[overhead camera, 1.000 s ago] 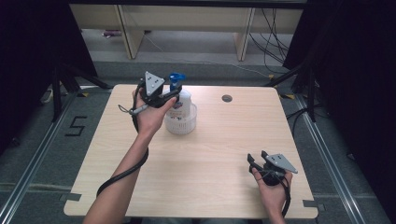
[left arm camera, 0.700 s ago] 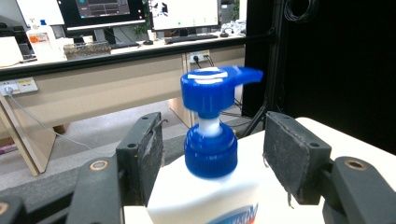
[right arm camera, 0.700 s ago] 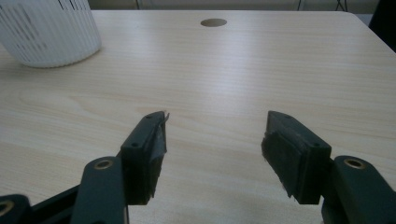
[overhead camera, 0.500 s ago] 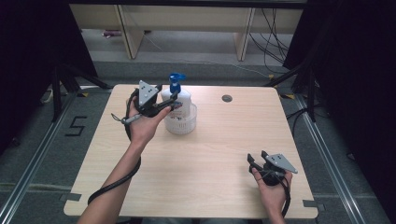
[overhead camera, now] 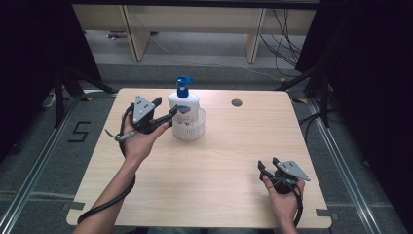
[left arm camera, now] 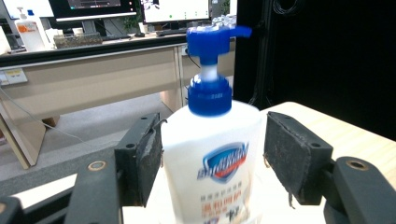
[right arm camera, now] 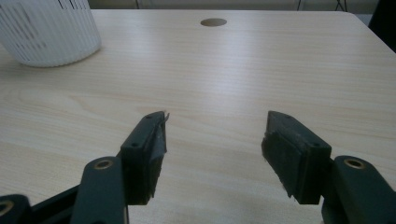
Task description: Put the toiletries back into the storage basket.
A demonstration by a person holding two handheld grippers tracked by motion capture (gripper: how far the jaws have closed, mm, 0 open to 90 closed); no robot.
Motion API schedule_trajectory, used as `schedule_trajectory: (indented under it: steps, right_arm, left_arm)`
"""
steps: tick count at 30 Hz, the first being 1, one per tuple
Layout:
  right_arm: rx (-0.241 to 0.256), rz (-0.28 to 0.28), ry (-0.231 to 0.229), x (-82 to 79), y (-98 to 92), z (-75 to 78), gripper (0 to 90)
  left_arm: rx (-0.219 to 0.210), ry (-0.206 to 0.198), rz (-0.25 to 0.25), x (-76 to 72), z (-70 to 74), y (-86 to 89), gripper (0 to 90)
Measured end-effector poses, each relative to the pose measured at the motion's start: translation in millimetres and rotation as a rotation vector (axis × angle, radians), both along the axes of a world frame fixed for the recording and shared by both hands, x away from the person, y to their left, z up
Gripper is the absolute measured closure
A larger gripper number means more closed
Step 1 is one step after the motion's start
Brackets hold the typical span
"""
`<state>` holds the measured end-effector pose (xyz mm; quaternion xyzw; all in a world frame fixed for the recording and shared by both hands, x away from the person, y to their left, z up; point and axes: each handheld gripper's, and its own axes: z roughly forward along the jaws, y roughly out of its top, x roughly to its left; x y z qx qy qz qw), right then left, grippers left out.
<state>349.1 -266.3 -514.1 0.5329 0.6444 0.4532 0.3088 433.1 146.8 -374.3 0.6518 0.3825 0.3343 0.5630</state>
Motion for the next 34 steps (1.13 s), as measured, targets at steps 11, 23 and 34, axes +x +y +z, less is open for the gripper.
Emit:
schedule_trajectory:
  steps: [11,23,34]
  right_arm:
    - [0.006,0.013,0.001,-0.2,0.1,0.3,39.9]
    - [-0.022,-0.001,0.013,-1.1,0.1,0.8,39.9]
    - [-0.043,0.004,-0.007,1.2,-0.5,-0.4,39.3]
  left_arm:
    - [0.012,0.027,0.022,-24.0,-29.6,26.7,37.0]
    - [0.009,0.043,0.026,-61.2,-104.1,50.0,39.9]
    - [0.001,0.083,0.051,-68.1,-129.5,58.0,39.6]
